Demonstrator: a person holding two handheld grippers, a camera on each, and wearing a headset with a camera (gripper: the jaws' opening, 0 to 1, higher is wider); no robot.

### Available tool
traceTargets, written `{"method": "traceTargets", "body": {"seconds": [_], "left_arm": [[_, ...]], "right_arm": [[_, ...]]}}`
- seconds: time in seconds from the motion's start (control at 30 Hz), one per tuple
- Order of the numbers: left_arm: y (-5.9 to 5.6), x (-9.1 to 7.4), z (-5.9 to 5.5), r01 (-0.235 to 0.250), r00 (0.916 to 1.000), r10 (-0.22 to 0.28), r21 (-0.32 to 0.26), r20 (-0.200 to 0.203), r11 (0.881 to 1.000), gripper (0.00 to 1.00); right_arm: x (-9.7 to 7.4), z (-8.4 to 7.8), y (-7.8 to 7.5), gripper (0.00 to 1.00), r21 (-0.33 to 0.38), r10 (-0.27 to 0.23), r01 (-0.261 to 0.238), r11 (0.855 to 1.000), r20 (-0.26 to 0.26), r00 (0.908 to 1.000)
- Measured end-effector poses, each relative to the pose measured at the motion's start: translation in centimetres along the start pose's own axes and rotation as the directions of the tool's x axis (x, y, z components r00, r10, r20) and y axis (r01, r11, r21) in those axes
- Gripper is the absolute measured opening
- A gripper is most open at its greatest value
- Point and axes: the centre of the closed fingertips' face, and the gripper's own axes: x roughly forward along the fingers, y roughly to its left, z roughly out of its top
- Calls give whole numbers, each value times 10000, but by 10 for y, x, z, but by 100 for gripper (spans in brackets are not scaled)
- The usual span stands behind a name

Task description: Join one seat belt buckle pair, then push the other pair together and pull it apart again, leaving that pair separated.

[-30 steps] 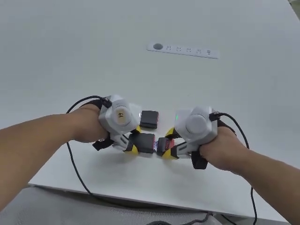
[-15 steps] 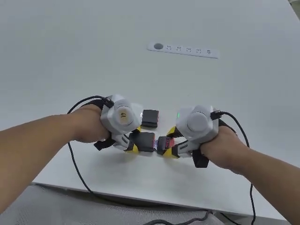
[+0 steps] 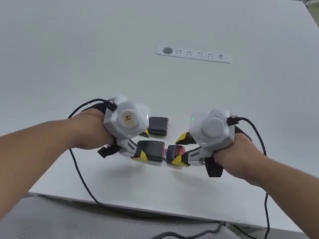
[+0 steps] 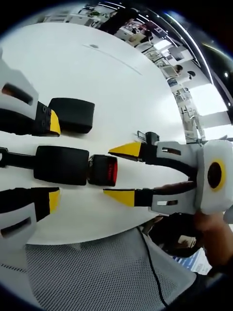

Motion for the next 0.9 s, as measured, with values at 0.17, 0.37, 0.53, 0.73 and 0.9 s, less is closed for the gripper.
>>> {"method": "traceTargets", "body": {"seconds": [0.17,0.37,0.53,0.73,0.9], "left_arm": [[8,-8,16,-171,9994,165,205,297,9996,43],[30,-7,21,-571,9974,563,172,454,9982,44],[40,-4,19,-693,9969,688,109,385,9975,45],[56,3,14,-701,9973,698,120,249,9975,45],[76,6,9,-728,9970,725,107,274,9973,46]], "right_arm": [[-12,-1,-12,32,93,-244,242,9997,153,9996],[-28,-9,-25,31,110,-577,576,9983,47,9983],[-41,-32,-44,31,191,-849,854,9962,-237,9961],[-61,-58,-58,32,399,-1155,1180,9922,-595,9915],[-75,-78,-76,32,466,-1388,1431,9886,-854,9866]]}}
